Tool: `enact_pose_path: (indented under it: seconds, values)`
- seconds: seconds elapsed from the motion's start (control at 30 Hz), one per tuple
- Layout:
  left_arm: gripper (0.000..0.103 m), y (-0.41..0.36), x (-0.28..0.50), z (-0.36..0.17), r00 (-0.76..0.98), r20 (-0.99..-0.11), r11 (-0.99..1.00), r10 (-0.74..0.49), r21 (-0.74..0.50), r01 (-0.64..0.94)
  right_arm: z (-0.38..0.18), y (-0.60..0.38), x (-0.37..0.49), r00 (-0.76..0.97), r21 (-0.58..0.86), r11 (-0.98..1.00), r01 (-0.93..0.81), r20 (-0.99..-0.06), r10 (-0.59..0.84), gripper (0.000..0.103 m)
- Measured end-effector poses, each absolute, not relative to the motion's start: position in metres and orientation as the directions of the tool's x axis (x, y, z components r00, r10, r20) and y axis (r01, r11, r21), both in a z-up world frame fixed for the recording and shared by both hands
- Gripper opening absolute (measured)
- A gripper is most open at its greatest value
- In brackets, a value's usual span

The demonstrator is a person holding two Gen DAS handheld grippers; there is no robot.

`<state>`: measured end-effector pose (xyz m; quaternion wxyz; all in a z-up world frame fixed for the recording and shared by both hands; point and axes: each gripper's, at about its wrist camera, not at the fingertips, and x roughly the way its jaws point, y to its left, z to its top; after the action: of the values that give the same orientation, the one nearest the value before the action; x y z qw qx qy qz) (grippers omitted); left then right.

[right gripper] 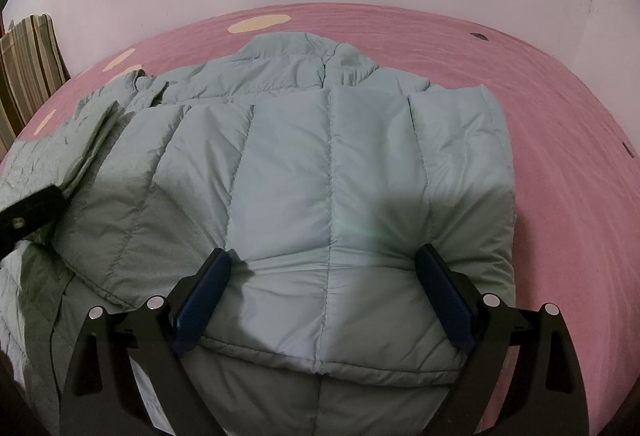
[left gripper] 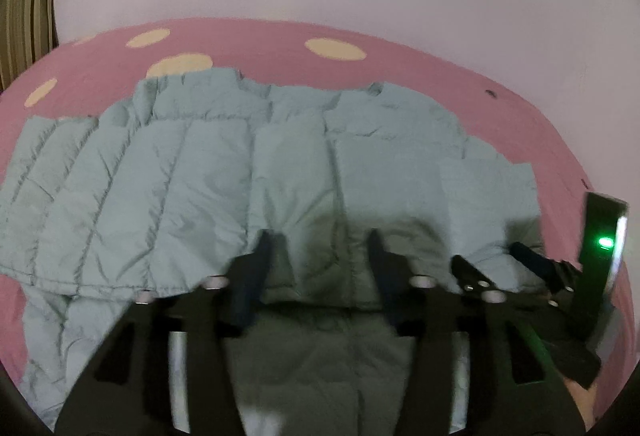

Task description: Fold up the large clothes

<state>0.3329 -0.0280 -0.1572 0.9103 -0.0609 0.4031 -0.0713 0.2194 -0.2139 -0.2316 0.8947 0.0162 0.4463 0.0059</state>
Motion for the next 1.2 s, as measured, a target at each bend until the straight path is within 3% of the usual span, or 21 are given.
enact_pose_path:
  seconds: [0.2,0.33,0.57,0.83,0.87,0.93,1.0,1.13,1.2]
  values:
    - [0.082,0.003,0.304,-0.128,0.705,-0.689,0.985,-0.166,-0.156,0.08,-0.229,-0.213,0.22,0.601,0.038,0.999,0.006,-0.799,0.027,0.093]
    - [0.092,0.055,0.288,-0.118,0.746,-0.664,0.997,-0.045,-0.071,-0.003,-0.213,-0.211,0.217,0.615,0.015,1.0,0.013,-0.788,0.004,0.092]
    - [0.092,0.16,0.284,-0.12,0.739,-0.659,0.974,0.136,-0.049,-0.223,-0.168,-0.151,0.214,0.661,0.11,0.99,-0.089,-0.737,0.141,0.092]
    - [0.092,0.217,0.292,-0.13,0.713,-0.668,0.948,0.211,-0.038,-0.315,-0.187,-0.083,0.258,0.571,0.195,0.971,-0.138,-0.785,0.239,0.09]
    - [0.092,0.221,0.292,-0.132,0.711,-0.671,0.948,0.213,-0.035,-0.317,-0.191,-0.079,0.262,0.558,0.207,0.969,-0.132,-0.793,0.245,0.085]
    - [0.092,0.227,0.296,-0.137,0.702,-0.678,0.946,0.218,-0.032,-0.324,-0.201,-0.07,0.271,0.522,0.22,0.968,-0.119,-0.816,0.25,0.055]
    - [0.092,0.231,0.297,-0.141,0.697,-0.685,0.945,0.213,-0.037,-0.325,-0.207,-0.065,0.273,0.507,0.22,0.969,-0.116,-0.825,0.248,0.047]
    - [0.092,0.233,0.3,-0.144,0.69,-0.694,0.945,0.205,-0.043,-0.324,-0.203,-0.059,0.27,0.511,0.203,0.967,-0.154,-0.821,0.253,0.011]
    - [0.092,0.231,0.3,-0.142,0.696,-0.69,0.946,0.199,-0.051,-0.321,-0.196,-0.064,0.266,0.53,0.194,0.968,-0.157,-0.811,0.248,0.008]
